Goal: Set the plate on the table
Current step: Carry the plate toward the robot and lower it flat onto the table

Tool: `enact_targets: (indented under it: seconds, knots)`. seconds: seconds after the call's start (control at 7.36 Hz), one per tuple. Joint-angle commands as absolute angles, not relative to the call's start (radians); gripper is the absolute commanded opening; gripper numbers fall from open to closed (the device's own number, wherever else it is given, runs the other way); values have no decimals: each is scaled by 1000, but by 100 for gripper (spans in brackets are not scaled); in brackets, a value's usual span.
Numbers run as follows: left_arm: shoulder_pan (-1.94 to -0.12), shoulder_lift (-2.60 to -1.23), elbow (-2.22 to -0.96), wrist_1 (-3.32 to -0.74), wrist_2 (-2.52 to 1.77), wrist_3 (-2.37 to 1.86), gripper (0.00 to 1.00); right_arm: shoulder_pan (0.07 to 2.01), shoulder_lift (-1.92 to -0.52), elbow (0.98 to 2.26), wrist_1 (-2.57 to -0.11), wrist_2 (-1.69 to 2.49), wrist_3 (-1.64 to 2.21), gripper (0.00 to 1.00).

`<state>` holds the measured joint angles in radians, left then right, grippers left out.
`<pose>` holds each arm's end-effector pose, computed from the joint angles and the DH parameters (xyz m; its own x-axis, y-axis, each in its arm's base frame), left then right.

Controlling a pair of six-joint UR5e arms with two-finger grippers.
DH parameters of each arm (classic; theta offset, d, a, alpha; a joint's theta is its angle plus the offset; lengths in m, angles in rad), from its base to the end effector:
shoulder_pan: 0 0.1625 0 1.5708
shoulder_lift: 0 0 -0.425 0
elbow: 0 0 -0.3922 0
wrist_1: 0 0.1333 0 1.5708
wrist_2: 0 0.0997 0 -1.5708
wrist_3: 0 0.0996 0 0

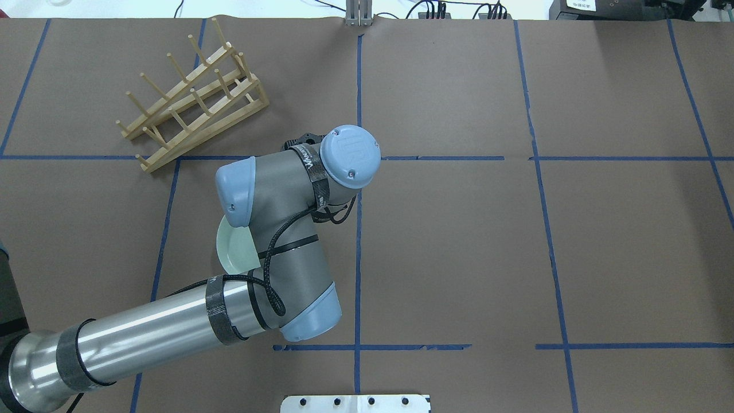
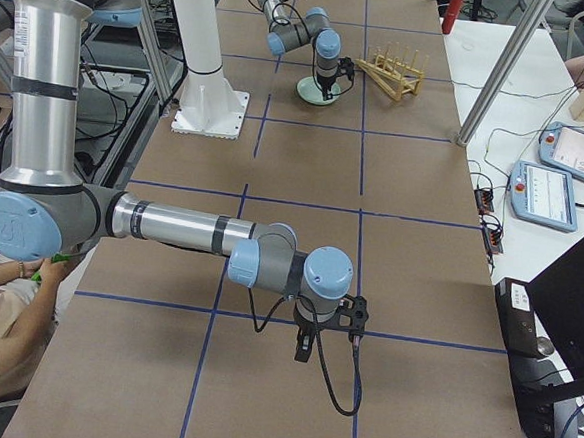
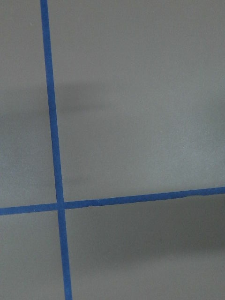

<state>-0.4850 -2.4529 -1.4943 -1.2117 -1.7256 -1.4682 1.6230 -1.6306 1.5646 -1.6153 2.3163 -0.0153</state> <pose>0.5928 -0.4457 0.1954 0.8349 -0.3256 -0.4438 0.3179 0.9434 -0.0941 0.0895 -0.4529 0.6963 0.7306 0.0978 0.6758 -0.0407 0.9942 -0.1000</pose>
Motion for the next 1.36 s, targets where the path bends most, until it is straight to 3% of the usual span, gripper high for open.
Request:
enact_targets:
  seconds: [0.0, 0.27, 0.68, 0.95, 1.22]
  knots:
    - [-569, -2450, -1560, -1271, -1736, -1430, 100, 1623, -1631, 1565, -1615, 2316, -15, 100]
    - [-775, -2380, -1667, -1362, -1894, -1280, 100, 1623, -1631, 1565, -1615, 2316, -15, 100]
    - [-1149, -2032, -1807, -1526, -2153, -776, 100, 1623, -1631, 1565, -1615, 2316, -15, 100]
    - [-1402, -1837, -1760, -1532, -2287, -277, 100, 1623, -1631, 1565, -1615, 2316, -15, 100]
    - [-1498, -1711, -1714, -1542, -2296, -81, 100, 1623, -1631, 1565, -1615, 2316, -15, 100]
